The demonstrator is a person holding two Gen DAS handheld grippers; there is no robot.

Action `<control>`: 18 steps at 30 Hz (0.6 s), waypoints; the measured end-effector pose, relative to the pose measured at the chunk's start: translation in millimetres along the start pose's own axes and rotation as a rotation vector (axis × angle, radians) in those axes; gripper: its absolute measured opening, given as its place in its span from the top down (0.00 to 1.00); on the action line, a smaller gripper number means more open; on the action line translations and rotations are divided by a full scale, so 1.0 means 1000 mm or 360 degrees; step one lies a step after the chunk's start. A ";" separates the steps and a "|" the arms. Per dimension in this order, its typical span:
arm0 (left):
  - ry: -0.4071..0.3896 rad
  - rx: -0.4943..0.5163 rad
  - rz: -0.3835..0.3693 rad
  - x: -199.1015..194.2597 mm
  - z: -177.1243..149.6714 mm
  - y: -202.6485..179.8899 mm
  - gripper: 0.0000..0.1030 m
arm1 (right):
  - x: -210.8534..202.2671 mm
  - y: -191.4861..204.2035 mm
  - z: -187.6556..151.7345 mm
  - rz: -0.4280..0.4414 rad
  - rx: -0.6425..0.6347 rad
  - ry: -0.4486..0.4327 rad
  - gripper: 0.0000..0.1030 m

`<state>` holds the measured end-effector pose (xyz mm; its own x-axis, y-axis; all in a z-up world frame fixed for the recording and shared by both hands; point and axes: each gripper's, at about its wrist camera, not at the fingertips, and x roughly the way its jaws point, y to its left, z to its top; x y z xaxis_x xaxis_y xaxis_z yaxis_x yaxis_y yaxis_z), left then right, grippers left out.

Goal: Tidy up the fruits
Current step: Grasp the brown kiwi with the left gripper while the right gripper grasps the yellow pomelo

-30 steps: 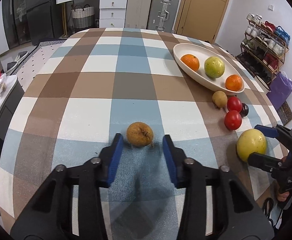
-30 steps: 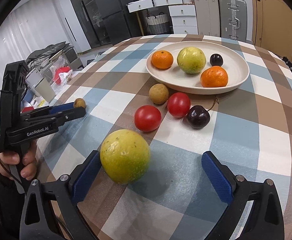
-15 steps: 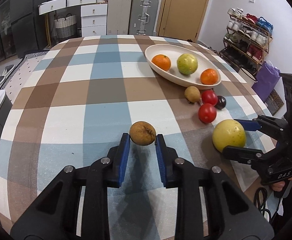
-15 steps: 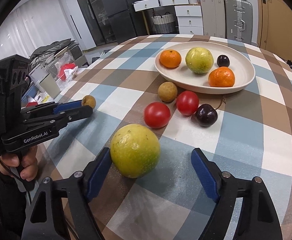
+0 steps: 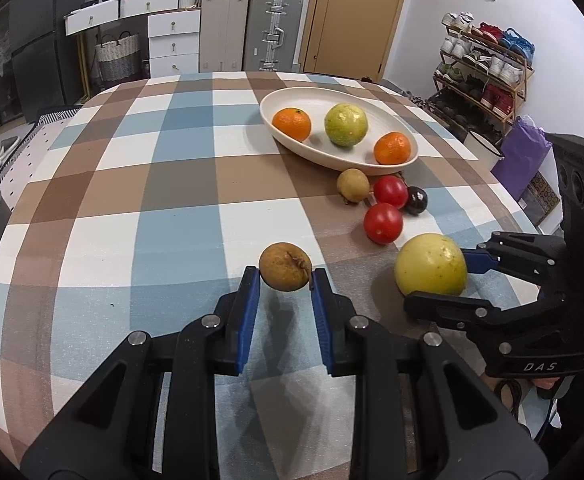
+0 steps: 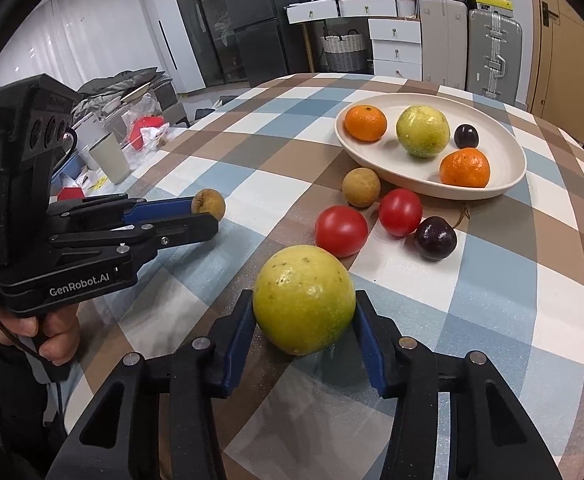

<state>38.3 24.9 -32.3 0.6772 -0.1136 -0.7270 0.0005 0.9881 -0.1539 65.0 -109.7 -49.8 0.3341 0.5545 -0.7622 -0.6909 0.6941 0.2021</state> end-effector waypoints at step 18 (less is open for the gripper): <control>-0.0111 -0.0028 -0.0053 -0.015 0.013 -0.013 0.77 | -0.029 -0.032 0.007 -0.0054 0.0096 -0.0133 0.53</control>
<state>37.9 15.1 -10.6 0.7267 -0.1380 -0.6730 0.0113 0.9819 -0.1892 82.1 -144.7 -30.4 0.4108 0.5648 -0.7158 -0.6394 0.7381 0.2154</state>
